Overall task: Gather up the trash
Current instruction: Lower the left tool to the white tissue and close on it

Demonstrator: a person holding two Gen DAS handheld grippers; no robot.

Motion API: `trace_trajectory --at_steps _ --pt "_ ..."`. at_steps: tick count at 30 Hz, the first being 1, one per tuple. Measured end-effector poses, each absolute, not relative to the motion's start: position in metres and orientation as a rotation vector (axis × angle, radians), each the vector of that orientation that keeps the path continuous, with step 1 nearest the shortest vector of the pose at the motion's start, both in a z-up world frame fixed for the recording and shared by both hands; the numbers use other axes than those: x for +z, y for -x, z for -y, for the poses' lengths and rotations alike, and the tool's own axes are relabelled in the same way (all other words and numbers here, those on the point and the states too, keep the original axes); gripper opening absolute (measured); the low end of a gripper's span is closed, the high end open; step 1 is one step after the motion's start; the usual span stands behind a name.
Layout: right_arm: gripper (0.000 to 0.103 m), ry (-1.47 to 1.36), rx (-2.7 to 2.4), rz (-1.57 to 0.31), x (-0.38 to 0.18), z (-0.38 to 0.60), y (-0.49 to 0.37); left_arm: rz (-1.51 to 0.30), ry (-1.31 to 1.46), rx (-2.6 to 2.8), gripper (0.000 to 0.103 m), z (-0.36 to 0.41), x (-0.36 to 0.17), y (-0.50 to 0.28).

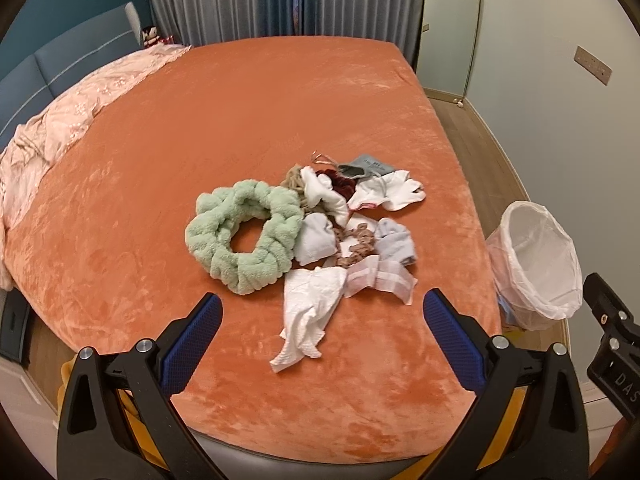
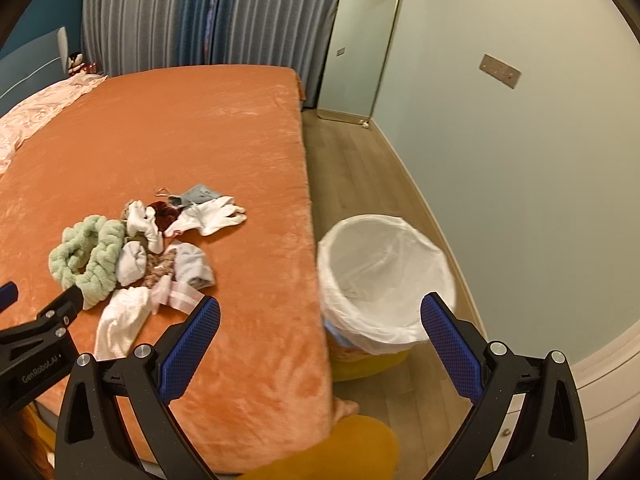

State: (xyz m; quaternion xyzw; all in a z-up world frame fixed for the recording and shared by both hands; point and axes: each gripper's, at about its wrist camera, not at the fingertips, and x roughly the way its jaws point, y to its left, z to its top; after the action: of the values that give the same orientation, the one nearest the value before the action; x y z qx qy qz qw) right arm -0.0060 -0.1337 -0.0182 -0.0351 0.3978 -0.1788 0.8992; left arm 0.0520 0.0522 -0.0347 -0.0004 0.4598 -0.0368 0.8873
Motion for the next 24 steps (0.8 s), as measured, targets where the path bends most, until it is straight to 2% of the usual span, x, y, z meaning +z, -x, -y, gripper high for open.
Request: trace_trajectory --at_steps 9,14,18,23,24 --pt "0.096 0.023 -0.313 -0.859 -0.057 0.108 -0.028 -1.098 0.085 -0.061 0.096 -0.108 -0.110 -0.075" --pt "0.096 -0.007 -0.291 -0.898 -0.080 0.100 -0.041 -1.198 0.206 -0.088 0.089 -0.125 -0.156 -0.089" --pt "0.096 -0.013 -0.278 -0.926 -0.096 0.092 -0.051 -1.239 0.288 -0.112 0.074 -0.127 -0.175 -0.096" --pt "0.095 -0.020 -0.260 -0.952 -0.114 0.085 -0.063 -1.280 0.286 -0.195 0.046 -0.112 -0.190 -0.103" --pt "0.095 -0.017 -0.256 -0.955 -0.116 0.084 -0.064 -1.284 0.274 -0.219 0.033 -0.107 -0.192 -0.103"
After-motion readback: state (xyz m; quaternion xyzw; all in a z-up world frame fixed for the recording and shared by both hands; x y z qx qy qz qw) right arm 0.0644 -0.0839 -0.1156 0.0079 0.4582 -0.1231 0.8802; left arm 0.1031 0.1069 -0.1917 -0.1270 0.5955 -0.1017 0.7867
